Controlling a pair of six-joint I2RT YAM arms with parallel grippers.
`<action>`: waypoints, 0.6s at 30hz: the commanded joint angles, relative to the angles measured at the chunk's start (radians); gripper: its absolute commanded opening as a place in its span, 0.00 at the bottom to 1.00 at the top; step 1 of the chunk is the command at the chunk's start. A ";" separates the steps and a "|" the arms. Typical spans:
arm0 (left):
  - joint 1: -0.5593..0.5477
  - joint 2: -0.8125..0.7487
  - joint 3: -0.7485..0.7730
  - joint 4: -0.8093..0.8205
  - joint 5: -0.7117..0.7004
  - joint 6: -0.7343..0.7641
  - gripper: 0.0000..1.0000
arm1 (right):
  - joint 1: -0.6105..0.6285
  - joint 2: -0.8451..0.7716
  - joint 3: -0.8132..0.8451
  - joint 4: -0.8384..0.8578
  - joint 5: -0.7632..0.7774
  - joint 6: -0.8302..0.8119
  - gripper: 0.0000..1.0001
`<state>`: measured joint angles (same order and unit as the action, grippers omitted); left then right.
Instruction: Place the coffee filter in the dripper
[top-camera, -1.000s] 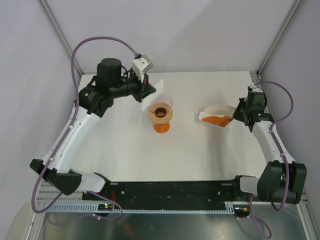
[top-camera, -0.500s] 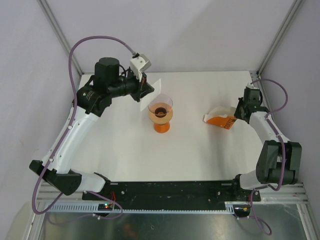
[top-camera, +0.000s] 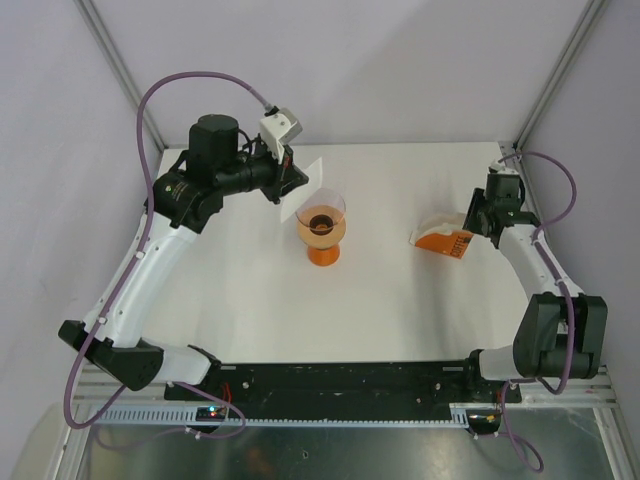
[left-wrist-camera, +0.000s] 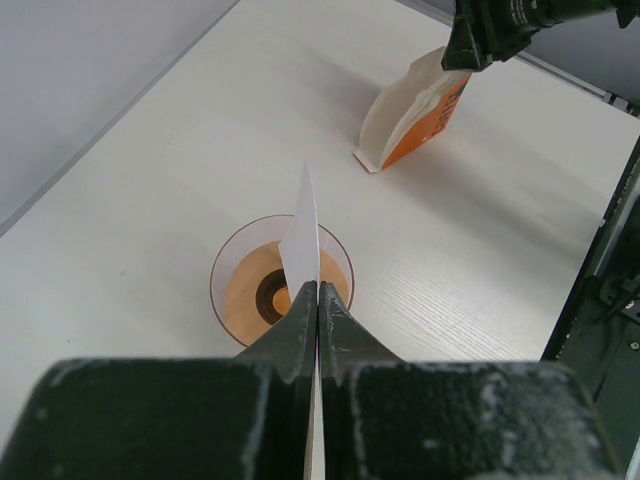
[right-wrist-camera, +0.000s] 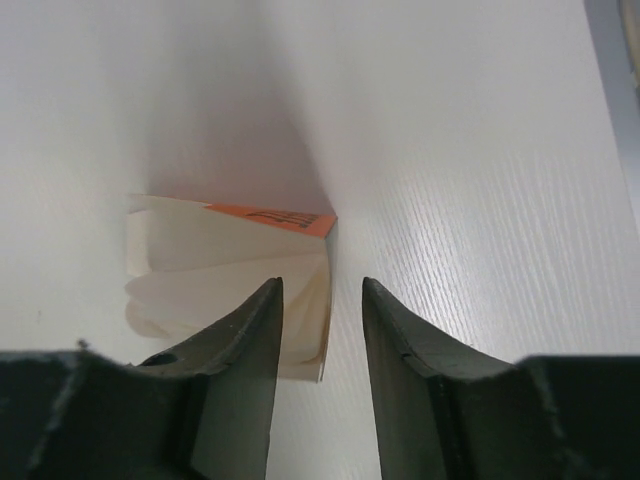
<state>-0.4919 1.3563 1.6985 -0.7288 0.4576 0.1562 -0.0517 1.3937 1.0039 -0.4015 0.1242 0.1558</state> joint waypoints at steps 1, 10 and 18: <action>0.008 -0.006 0.047 -0.004 0.018 -0.014 0.00 | 0.024 -0.053 0.093 -0.020 0.024 -0.032 0.44; 0.007 -0.019 0.039 -0.019 0.096 0.016 0.00 | 0.045 -0.172 0.176 -0.069 0.048 -0.071 0.67; 0.006 -0.034 0.048 -0.094 0.323 0.104 0.00 | 0.222 -0.382 0.223 -0.037 -0.236 -0.162 0.85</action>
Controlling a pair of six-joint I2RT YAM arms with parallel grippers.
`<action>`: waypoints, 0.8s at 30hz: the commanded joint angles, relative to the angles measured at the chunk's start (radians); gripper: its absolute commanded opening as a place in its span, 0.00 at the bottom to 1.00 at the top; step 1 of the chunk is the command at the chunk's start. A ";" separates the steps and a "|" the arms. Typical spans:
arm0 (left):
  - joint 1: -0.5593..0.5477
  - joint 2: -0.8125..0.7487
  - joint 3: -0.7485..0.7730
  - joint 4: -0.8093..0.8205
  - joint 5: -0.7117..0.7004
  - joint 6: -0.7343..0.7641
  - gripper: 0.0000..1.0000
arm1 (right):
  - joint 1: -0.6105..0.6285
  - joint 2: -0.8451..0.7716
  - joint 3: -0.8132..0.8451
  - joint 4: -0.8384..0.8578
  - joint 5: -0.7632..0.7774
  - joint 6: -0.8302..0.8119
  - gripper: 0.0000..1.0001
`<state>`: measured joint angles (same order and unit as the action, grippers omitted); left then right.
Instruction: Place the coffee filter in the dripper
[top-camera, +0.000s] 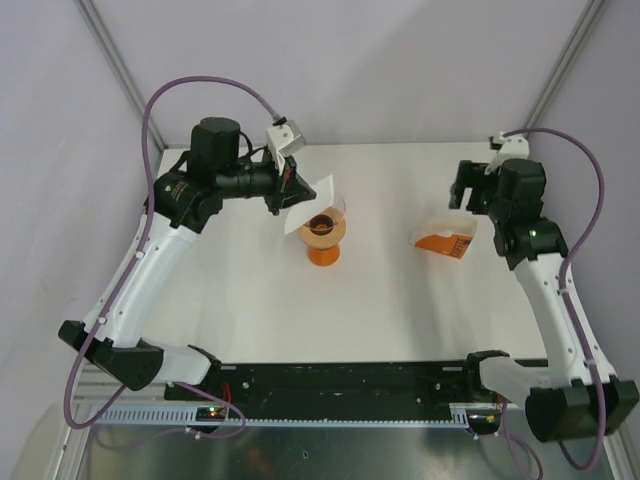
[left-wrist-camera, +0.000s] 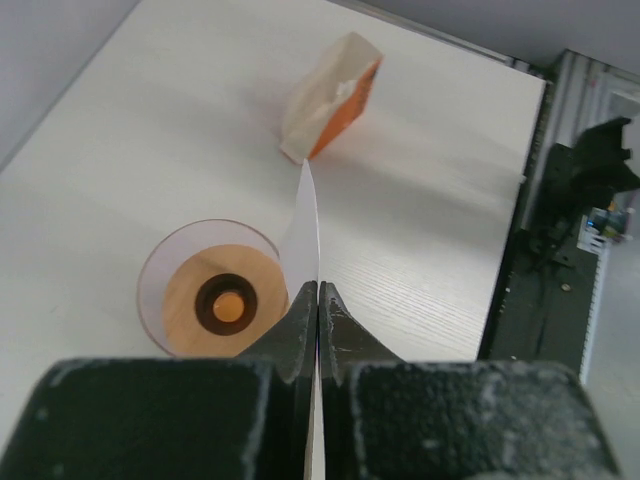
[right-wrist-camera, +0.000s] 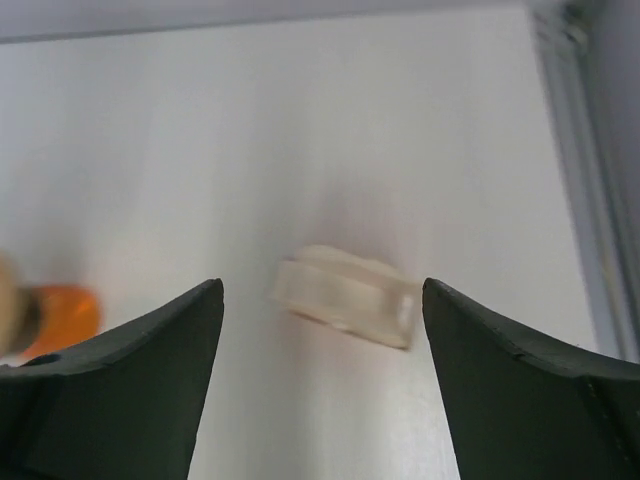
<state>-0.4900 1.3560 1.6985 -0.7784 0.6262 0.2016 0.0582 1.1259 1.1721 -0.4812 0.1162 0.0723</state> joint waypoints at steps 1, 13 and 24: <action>0.003 -0.036 0.046 -0.053 0.174 0.066 0.00 | 0.167 -0.134 0.055 0.062 -0.291 -0.095 0.86; -0.085 -0.066 0.027 -0.154 0.295 0.125 0.00 | 0.708 -0.050 0.055 0.311 -0.645 -0.173 0.93; -0.101 -0.097 0.056 -0.233 0.412 0.134 0.00 | 0.740 -0.008 0.055 0.298 -0.819 -0.195 0.33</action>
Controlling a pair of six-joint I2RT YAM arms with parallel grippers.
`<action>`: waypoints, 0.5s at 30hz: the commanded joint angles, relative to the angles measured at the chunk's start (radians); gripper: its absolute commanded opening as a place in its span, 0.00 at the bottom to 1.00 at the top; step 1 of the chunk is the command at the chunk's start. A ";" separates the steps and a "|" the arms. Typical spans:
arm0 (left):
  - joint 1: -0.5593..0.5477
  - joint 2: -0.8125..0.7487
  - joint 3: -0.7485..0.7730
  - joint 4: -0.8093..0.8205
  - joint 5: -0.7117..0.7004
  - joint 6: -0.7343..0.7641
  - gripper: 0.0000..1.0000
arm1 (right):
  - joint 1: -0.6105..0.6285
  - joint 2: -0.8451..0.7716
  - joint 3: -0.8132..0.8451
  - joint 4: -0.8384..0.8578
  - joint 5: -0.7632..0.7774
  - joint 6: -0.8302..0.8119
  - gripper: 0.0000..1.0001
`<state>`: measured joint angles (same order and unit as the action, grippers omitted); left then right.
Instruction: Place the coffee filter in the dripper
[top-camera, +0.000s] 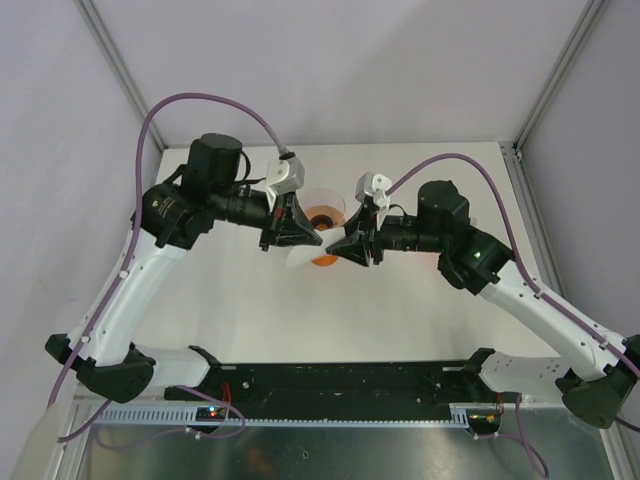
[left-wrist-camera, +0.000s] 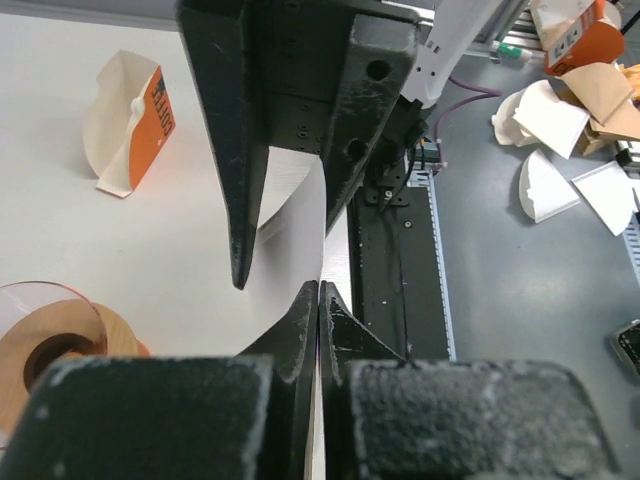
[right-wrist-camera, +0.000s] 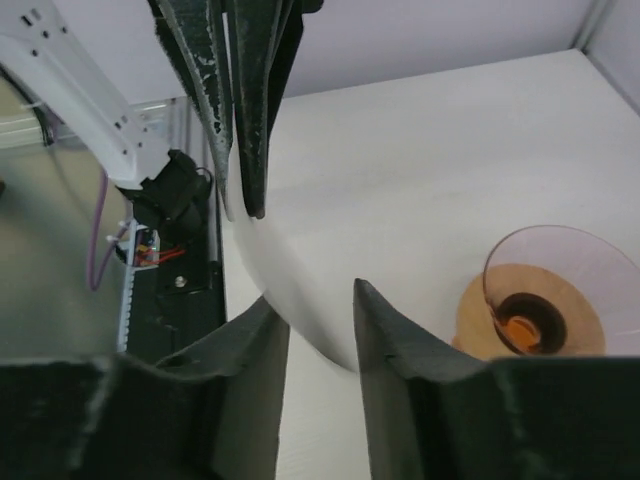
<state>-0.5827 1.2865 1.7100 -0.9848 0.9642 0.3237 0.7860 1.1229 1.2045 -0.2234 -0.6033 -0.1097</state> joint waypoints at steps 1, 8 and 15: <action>-0.010 -0.027 0.044 -0.027 0.072 0.010 0.00 | 0.014 -0.005 0.023 0.032 -0.109 -0.016 0.23; -0.015 -0.038 0.065 -0.063 -0.023 0.024 0.58 | 0.013 -0.047 0.023 -0.150 -0.154 -0.139 0.00; -0.016 -0.064 0.105 -0.200 -0.111 0.107 0.62 | 0.003 -0.139 0.023 -0.346 -0.240 -0.268 0.00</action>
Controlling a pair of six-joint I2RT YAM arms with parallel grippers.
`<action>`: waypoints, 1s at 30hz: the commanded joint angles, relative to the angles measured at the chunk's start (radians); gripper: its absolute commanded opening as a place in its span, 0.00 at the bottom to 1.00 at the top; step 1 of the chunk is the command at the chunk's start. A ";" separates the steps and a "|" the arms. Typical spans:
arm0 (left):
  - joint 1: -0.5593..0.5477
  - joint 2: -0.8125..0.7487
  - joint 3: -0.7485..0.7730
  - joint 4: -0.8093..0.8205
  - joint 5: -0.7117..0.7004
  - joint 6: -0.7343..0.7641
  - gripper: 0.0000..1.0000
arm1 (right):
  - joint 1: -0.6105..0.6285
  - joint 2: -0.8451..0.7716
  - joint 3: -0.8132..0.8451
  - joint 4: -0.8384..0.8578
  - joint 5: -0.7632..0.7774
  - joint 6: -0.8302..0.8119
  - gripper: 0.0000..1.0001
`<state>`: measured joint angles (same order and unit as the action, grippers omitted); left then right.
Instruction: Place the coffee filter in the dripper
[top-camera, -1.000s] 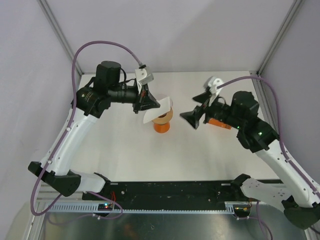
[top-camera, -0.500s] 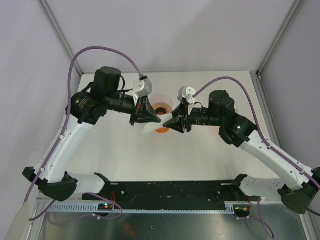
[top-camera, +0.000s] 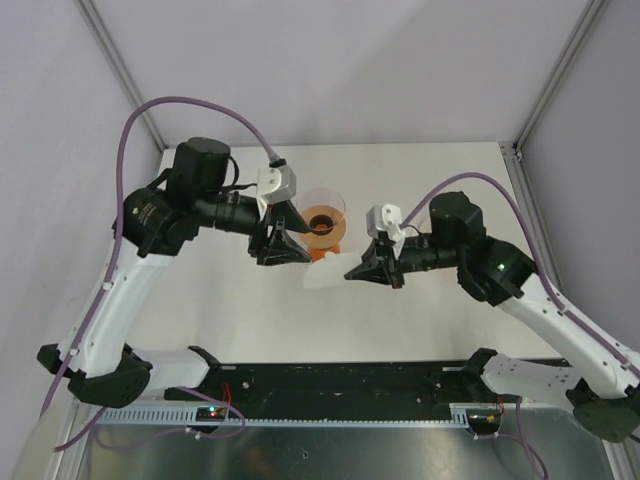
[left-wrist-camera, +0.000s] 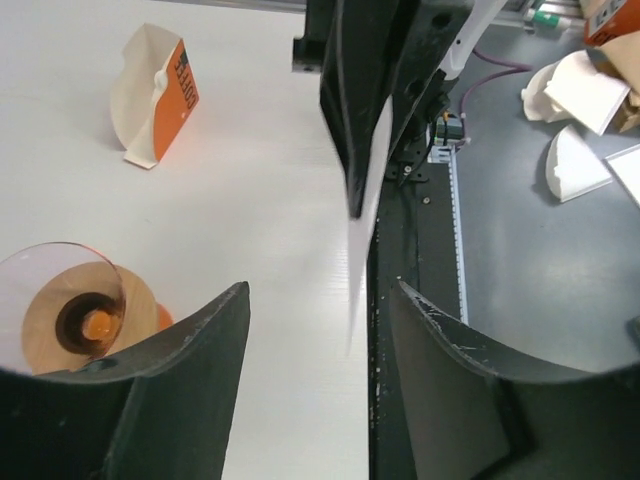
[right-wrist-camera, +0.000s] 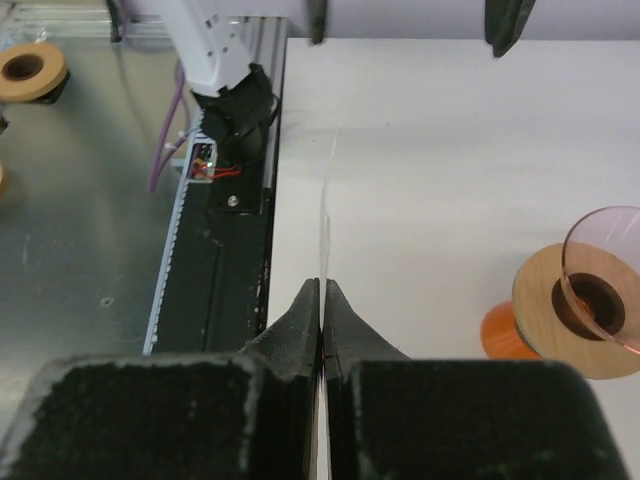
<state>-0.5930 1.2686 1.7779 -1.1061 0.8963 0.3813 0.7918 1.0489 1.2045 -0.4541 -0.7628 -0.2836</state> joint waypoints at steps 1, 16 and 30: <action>-0.010 -0.046 0.029 -0.081 -0.042 0.047 0.60 | -0.001 -0.070 0.023 -0.126 -0.093 -0.102 0.00; -0.178 -0.015 0.030 -0.068 0.013 0.015 0.43 | 0.072 -0.057 0.023 -0.139 -0.104 -0.106 0.00; -0.233 0.006 0.009 -0.024 0.022 -0.010 0.44 | 0.119 -0.060 0.023 -0.086 -0.024 -0.078 0.00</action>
<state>-0.8036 1.2766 1.7805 -1.1542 0.8726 0.3927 0.9035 0.9947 1.2045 -0.5926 -0.8162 -0.3782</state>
